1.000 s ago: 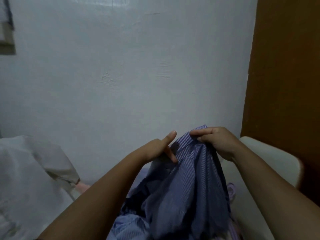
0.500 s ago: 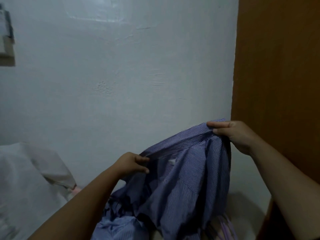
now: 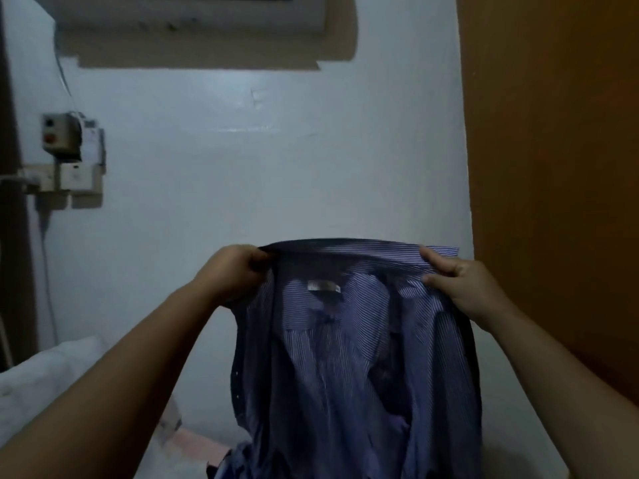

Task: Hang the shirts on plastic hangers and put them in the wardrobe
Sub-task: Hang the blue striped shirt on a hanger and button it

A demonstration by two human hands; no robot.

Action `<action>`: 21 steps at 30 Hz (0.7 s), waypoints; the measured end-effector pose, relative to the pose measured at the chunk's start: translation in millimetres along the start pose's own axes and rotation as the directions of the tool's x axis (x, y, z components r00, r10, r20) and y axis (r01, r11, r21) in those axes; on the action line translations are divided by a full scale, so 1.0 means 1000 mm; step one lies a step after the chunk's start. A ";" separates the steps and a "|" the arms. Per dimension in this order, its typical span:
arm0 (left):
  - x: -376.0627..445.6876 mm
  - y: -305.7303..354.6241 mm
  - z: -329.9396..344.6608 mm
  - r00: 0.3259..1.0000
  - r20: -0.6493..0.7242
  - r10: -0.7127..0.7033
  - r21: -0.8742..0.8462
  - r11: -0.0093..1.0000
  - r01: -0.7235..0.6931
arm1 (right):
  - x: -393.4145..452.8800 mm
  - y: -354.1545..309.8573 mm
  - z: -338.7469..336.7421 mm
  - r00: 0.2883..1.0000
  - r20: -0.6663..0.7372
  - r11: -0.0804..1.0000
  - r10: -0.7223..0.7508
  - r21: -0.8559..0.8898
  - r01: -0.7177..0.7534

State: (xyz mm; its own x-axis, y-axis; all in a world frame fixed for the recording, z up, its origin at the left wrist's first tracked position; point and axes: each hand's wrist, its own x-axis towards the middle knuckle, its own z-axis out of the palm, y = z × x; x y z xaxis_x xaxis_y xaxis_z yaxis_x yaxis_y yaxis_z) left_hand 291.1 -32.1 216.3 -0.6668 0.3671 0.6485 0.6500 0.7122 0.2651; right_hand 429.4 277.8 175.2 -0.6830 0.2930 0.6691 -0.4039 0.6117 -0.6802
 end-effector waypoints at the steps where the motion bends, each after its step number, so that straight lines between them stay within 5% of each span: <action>1: 0.001 0.007 -0.014 1.000 -0.027 0.015 0.000 1.000 -0.015 | 0.001 -0.007 -0.001 1.000 -0.016 1.000 -0.024 -0.002 0.024; 13: -0.001 0.021 -0.118 0.976 -0.217 0.008 -0.042 0.999 -0.018 | 0.023 -0.074 -0.015 0.921 -0.296 0.959 -0.254 0.046 0.279; 21: 0.003 -0.022 -0.037 0.998 0.056 -0.042 0.176 0.984 0.032 | 0.023 -0.005 0.023 0.985 -0.171 0.999 -0.019 -0.041 0.012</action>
State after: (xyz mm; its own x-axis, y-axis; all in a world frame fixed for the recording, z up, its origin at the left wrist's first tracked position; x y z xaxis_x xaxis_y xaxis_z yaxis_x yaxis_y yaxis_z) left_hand 287.8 -68.8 239.0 -0.7132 0.3698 0.5954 0.5543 0.8175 0.1562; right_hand 401.8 264.9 186.8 -0.5608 0.4030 0.7233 -0.3865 0.6451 -0.6591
